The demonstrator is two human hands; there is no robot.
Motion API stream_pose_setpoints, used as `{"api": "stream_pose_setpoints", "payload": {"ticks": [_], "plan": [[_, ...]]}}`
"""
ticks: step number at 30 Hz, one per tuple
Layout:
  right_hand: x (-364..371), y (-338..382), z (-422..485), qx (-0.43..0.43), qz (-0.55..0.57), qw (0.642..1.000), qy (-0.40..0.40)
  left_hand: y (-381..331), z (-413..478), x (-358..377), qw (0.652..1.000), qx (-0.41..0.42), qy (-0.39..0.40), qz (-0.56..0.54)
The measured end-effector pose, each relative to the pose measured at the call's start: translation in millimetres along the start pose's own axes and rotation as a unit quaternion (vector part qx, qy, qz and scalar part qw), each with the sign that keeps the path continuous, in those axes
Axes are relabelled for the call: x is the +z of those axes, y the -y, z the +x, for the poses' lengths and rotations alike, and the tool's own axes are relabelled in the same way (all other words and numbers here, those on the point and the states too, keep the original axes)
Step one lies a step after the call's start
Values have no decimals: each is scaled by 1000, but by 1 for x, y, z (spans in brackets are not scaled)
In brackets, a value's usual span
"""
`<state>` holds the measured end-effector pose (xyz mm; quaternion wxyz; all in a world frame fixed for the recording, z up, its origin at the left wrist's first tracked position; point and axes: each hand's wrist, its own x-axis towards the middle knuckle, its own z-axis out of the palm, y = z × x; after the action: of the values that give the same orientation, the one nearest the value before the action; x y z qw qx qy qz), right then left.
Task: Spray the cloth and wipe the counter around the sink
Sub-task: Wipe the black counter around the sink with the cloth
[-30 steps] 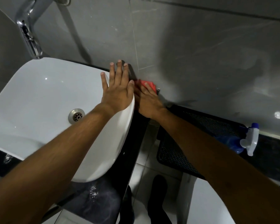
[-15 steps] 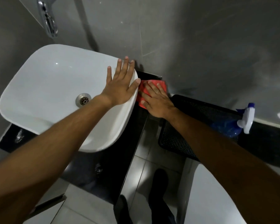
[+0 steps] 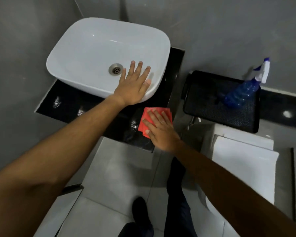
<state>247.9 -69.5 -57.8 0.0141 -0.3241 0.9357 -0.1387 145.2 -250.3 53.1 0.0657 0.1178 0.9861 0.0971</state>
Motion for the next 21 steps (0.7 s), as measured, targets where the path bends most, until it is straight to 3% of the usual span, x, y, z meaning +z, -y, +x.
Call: {"api": "stream_pose_setpoints", "payload": {"ticks": [3, 7, 11, 15, 21], "plan": [[17, 38, -30, 25, 5, 1000, -3, 0, -12, -1, 1000, 8, 4, 11], [36, 85, -59, 150, 63, 987, -9, -1, -21, -1, 998, 20, 17, 54], [45, 117, -56, 312, 233, 920, -46, 0, -20, 0, 997, 34, 31, 65], [36, 100, -36, 380, 359, 847, -97, 2, -6, 0, 995, 63, 43, 59], [17, 15, 37, 378, 337, 857, -92, -19, 11, 7, 998, 54, 21, 10]]}}
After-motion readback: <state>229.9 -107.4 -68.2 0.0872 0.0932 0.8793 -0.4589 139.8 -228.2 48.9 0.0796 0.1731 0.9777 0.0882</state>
